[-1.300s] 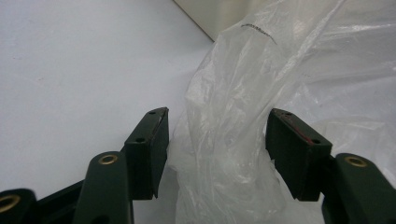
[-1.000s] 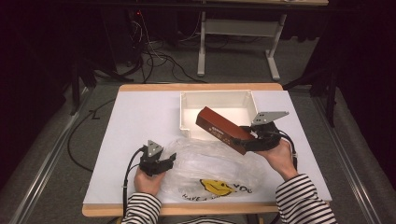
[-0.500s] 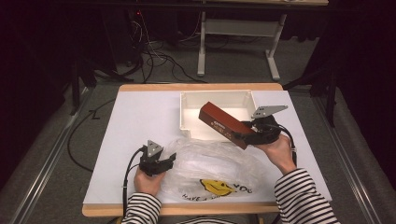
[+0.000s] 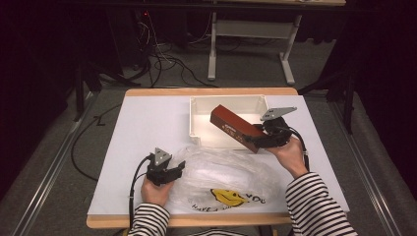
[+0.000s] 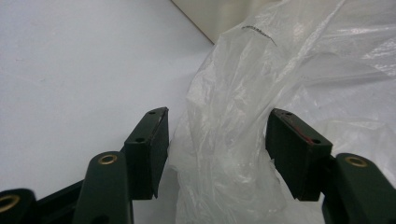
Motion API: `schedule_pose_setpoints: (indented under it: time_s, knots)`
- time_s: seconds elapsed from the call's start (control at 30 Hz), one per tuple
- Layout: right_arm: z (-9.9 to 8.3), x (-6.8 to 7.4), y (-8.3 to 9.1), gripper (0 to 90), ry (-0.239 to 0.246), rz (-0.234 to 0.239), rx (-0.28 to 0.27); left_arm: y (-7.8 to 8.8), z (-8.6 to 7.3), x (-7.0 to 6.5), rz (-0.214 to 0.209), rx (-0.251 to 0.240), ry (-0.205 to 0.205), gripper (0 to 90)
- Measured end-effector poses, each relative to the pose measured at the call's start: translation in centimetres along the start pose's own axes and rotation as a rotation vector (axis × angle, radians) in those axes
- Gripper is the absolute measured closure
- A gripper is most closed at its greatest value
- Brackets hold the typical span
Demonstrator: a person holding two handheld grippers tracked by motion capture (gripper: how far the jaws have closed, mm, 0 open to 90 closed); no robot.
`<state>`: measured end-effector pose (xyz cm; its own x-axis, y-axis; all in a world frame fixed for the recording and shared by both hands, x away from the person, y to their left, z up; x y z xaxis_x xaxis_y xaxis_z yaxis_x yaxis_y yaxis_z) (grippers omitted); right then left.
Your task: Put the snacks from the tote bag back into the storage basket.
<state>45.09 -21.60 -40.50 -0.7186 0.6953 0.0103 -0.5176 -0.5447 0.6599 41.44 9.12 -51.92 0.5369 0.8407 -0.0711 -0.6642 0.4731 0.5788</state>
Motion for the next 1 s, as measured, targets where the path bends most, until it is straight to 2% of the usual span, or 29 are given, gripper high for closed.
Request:
schedule_pose_setpoints:
  time_s: [0.27,0.57,1.0]
  knots:
    - [0.1,-0.5,-1.0,42.3,-0.009,-0.017,0.009,0.0,0.0,0.0,0.001,-0.001,0.003,40.2]
    - [0.0,-1.2,-2.2,42.3,-0.046,-0.031,0.027,0.0,0.0,0.1,0.001,-0.008,0.006,40.0]
    - [0.9,-1.1,-3.6,42.3,-0.004,-0.057,0.070,0.0,0.0,0.1,-0.002,-0.006,0.011,39.6]
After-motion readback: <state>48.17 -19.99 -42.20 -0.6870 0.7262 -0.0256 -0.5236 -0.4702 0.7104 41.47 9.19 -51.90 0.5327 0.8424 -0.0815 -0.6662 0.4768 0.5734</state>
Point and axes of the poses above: each handheld gripper's, and its own axes: y roughly backward along the jaws, z roughly out of its top, x roughly to its left, the point moved 6 cm from there along -y, roughly forward along the jaws
